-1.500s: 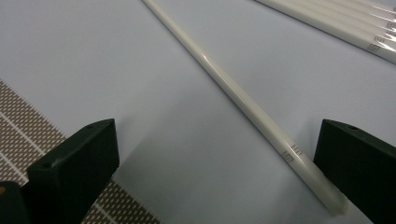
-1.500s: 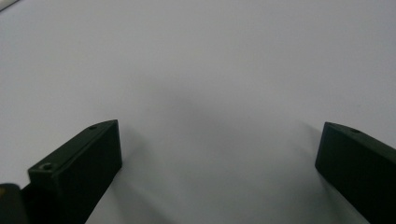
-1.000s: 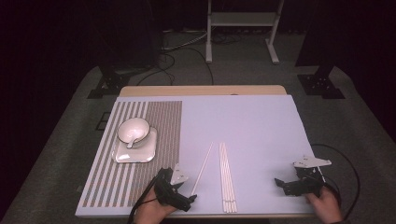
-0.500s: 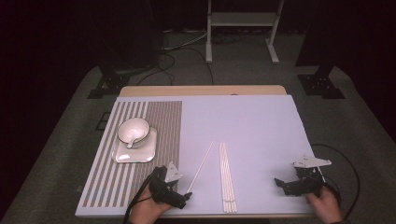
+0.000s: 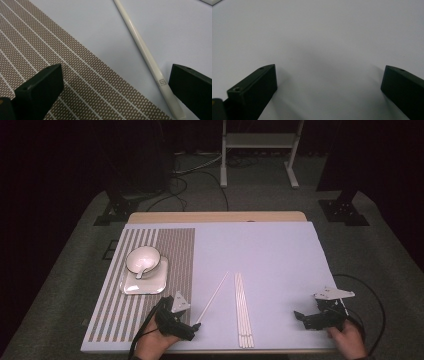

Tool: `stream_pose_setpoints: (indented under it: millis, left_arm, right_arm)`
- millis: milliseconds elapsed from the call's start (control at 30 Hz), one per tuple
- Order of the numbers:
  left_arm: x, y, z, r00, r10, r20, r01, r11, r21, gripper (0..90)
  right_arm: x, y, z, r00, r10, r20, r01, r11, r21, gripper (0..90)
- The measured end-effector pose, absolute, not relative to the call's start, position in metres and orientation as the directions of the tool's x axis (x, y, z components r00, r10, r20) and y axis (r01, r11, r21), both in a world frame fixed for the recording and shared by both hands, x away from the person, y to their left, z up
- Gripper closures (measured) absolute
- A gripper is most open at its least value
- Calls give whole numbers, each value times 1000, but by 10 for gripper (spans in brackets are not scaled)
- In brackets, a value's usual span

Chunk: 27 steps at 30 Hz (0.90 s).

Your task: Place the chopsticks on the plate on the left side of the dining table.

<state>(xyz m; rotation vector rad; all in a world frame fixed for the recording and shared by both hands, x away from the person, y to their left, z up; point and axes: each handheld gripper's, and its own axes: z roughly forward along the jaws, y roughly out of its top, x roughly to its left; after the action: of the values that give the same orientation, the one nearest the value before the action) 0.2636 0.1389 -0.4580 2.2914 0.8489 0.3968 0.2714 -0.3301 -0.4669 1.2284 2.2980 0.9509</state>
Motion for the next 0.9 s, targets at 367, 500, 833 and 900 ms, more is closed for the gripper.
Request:
stream_pose_setpoints:
  millis: [367, 500, 833, 900]
  left_arm:
    - [268, 149, -457, 724, 688, 55, 485, -564, 669, 0]
    - [269, 154, -457, 713, 699, 58, 491, -556, 671, 0]
    - [272, 164, -456, 694, 717, 58, 504, -542, 672, 0]
    - [272, 165, -456, 692, 719, 58, 505, -540, 674, 0]
  right_arm:
    - [271, -330, -467, -554, 833, -4, 586, 393, 709, 0]
    - [271, -330, -467, -554, 833, -5, 586, 394, 709, 0]
    - [271, -330, -467, -554, 833, -4, 586, 393, 709, 0]
    - [271, -330, -467, -553, 833, -4, 586, 392, 709, 0]
